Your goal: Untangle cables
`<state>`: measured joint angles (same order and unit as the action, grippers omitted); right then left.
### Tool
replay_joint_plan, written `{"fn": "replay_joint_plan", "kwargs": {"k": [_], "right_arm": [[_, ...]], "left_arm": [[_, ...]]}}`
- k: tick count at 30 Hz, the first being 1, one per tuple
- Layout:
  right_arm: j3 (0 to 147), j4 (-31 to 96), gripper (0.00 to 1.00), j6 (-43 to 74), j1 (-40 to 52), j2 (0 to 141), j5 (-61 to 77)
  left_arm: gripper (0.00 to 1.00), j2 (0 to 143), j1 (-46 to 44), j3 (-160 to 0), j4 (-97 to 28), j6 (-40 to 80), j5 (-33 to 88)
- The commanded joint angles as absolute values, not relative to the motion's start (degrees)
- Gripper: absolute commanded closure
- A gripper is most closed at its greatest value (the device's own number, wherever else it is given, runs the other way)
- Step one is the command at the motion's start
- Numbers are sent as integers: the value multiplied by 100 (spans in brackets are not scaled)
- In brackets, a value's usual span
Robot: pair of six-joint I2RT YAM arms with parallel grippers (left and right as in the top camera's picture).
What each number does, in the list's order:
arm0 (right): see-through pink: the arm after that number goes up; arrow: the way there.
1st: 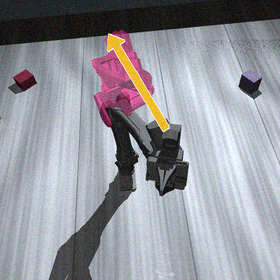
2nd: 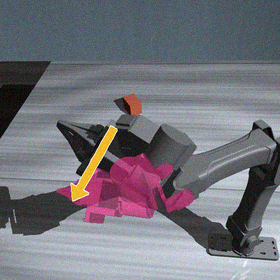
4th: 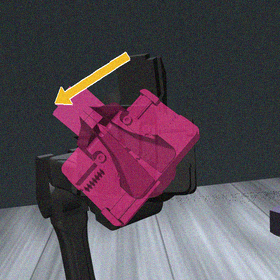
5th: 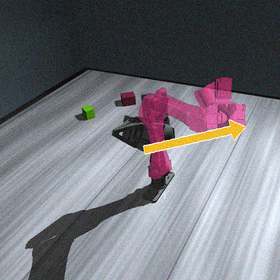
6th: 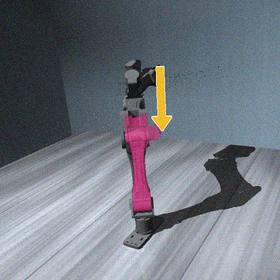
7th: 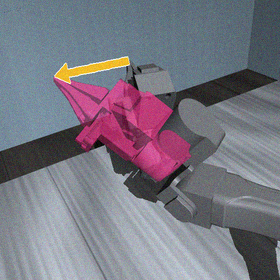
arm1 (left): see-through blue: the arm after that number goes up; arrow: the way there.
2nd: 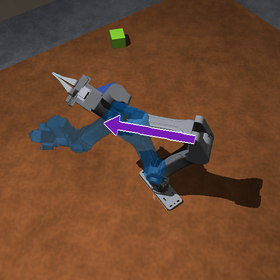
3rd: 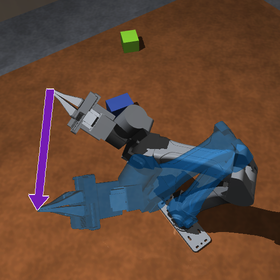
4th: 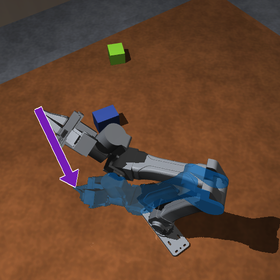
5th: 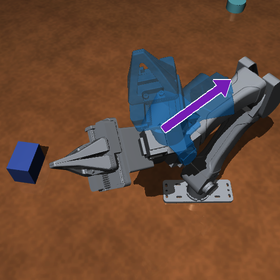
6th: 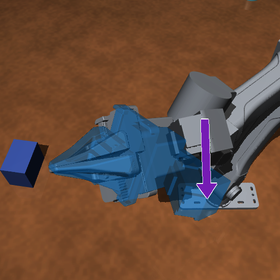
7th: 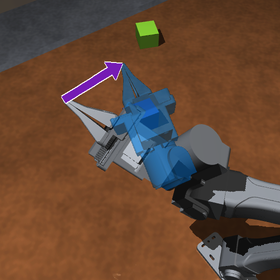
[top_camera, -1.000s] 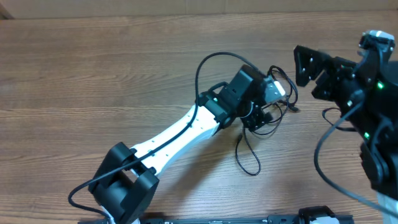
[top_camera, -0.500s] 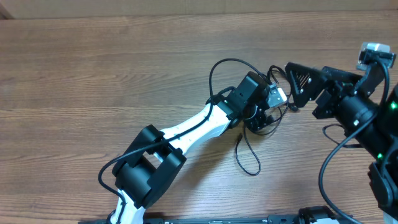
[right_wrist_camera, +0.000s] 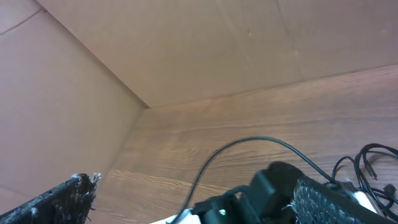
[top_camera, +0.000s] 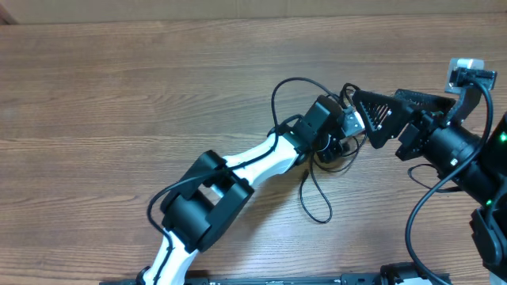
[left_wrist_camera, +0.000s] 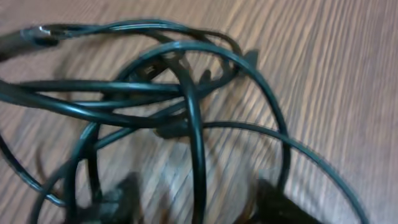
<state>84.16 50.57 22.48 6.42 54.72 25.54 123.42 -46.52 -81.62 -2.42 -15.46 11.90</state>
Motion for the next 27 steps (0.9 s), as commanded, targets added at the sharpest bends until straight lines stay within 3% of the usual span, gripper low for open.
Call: {"fn": "replay_joint_plan", "kwargs": {"k": [1, 5, 11, 17, 27], "right_arm": [[8709, 5030, 0, 2248, 620, 5448, 2626], [8726, 5078, 0, 2200, 620, 5459, 2462], [8724, 5575, 0, 1920, 620, 5739, 1175], [8724, 5568, 0, 1879, 620, 6176, 604], [8724, 5800, 0, 1745, 620, 7185, 749]], "left_arm": [[96, 12451, -4692, -8160, -58, -1446, 1041], [96, 12414, -4692, -8200, 21, -1072, 681], [96, 11808, -4641, -8241, -329, -851, 604], [96, 10851, -4427, -8241, -1608, -854, -231], [96, 9371, -4007, -8241, -2897, -985, -298]]}}
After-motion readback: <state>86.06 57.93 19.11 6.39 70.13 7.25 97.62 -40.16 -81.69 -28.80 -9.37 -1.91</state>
